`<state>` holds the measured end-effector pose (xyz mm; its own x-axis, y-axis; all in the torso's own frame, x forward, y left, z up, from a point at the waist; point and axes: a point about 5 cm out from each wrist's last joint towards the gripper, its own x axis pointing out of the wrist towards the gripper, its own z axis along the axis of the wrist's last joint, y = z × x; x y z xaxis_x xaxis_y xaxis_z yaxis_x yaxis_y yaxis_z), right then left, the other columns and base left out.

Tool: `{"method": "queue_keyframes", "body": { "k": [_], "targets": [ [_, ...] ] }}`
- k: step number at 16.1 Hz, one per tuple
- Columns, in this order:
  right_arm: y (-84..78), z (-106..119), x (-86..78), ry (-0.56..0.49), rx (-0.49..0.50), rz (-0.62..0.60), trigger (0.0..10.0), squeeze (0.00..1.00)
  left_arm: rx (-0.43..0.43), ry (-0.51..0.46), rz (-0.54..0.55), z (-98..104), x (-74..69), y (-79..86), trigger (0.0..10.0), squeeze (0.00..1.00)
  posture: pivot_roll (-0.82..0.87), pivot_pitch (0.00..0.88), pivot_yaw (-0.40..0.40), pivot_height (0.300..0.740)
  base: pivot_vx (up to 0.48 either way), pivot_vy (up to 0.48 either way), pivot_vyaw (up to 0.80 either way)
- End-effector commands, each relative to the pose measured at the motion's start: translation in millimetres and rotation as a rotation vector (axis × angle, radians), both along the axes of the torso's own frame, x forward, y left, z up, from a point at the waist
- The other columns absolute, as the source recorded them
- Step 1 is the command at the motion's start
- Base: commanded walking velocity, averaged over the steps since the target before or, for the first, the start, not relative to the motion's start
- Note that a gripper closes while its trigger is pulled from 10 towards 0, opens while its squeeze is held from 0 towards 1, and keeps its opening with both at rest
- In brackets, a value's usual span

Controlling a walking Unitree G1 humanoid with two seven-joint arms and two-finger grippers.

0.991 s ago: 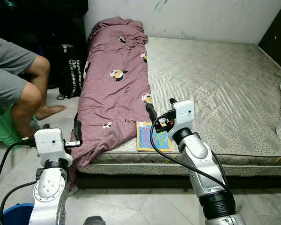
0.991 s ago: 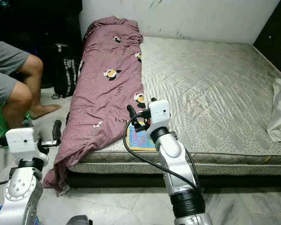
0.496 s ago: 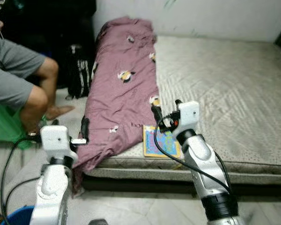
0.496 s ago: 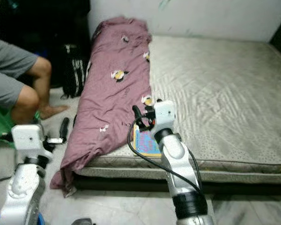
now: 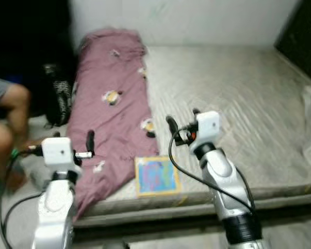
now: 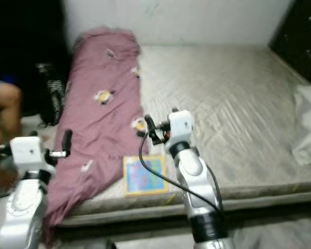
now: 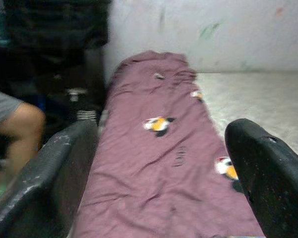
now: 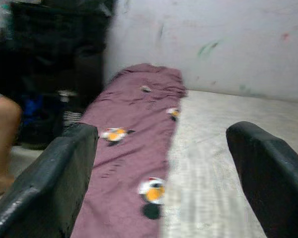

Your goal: Clean up the room

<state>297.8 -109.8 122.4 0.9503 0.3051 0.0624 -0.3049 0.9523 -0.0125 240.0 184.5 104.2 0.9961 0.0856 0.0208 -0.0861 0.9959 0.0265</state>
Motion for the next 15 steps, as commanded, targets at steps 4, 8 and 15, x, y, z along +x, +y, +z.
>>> {"method": "queue_keyframes", "body": {
  "k": [4, 8, 15],
  "targets": [
    [-13.8, -2.0, 2.4, -0.005, -0.059, -0.089, 10.0, 0.0, 0.015, -0.018, -0.099, 9.1, 17.6, -22.9, 10.0, 0.0, -0.02, 0.0, -0.002, 0.74, 0.0, 0.0, 0.0],
    [-14.7, -1.8, -6.7, -0.018, -0.059, -0.099, 10.0, 0.0, -0.011, 0.051, -0.11, -6.7, 13.0, -30.3, 10.0, 0.0, -0.06, 0.0, 0.02, 0.74, 0.0, 0.0, 0.0],
    [-50.0, -4.9, -20.5, 0.009, -0.019, -0.206, 10.0, 0.0, 0.001, 0.041, -0.13, -5.7, 14.7, -22.5, 10.0, 0.0, -0.07, 0.0, 0.022, 0.74, 0.0, 0.0, 0.08]
  ]
}}
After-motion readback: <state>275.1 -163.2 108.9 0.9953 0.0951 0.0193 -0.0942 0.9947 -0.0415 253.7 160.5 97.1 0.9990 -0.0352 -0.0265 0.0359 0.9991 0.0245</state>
